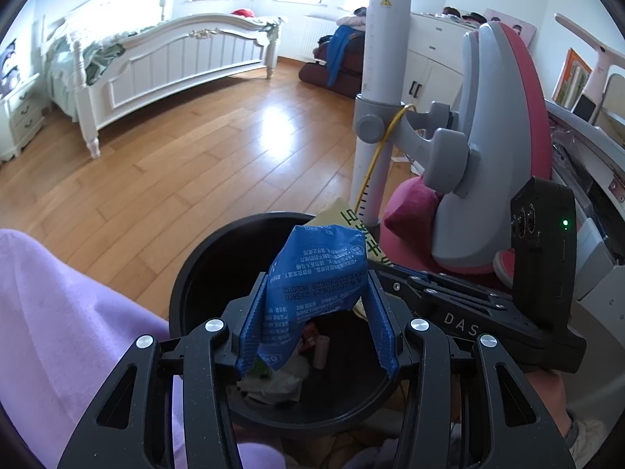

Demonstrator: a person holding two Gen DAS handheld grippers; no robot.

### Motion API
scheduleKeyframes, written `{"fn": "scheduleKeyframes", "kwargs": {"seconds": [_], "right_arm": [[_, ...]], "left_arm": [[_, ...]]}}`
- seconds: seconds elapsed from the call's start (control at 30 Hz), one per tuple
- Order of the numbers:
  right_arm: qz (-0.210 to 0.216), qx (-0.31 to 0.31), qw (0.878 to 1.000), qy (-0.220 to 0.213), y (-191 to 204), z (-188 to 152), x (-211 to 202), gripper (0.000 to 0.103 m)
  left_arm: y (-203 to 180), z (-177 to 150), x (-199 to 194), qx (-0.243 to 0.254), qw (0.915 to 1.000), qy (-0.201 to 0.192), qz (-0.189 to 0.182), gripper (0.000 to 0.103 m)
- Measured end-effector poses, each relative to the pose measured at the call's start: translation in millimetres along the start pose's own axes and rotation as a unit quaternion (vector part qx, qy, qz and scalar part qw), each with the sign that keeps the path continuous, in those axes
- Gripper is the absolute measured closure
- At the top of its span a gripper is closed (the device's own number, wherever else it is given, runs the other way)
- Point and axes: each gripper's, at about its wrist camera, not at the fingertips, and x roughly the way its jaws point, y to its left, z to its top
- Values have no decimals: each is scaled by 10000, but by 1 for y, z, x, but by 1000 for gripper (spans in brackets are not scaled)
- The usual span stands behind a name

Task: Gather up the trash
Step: 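Carry the blue packet and paper bag over the bin and open both tools, then grasp the white spray bottle with the left tool while the right tool grasps the green Doublemint can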

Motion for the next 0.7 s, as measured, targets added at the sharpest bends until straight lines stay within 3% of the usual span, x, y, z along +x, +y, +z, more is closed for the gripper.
{"fn": "scheduleKeyframes", "kwargs": {"seconds": [0.07,0.1,0.17,0.23,0.27,0.37,0.7], "right_arm": [[-113,124,9999,11,-3,0,-1,86],[-162,180,9997,28,-4,0,-1,85],[-202,244,9995,-35,-4,-1,-5,61],[-210,244,9994,-149,-1,-3,-11,44],[-216,229,9993,-182,1,-3,-13,41],[-239,208,9993,-195,8,-6,-18,34],[-88,17,9998,-177,48,-17,-21,28]], "left_arm": [[-2,0,-1,19,10000,-32,92,39],[-4,1,-2,29,9999,-43,157,30],[-7,2,-5,43,9995,-88,288,17],[-9,3,-12,64,9991,-173,374,14],[-9,4,-15,70,9990,-198,397,13],[-8,5,-30,49,9984,-328,464,8],[14,-10,-98,-216,9951,-772,582,5]]}}
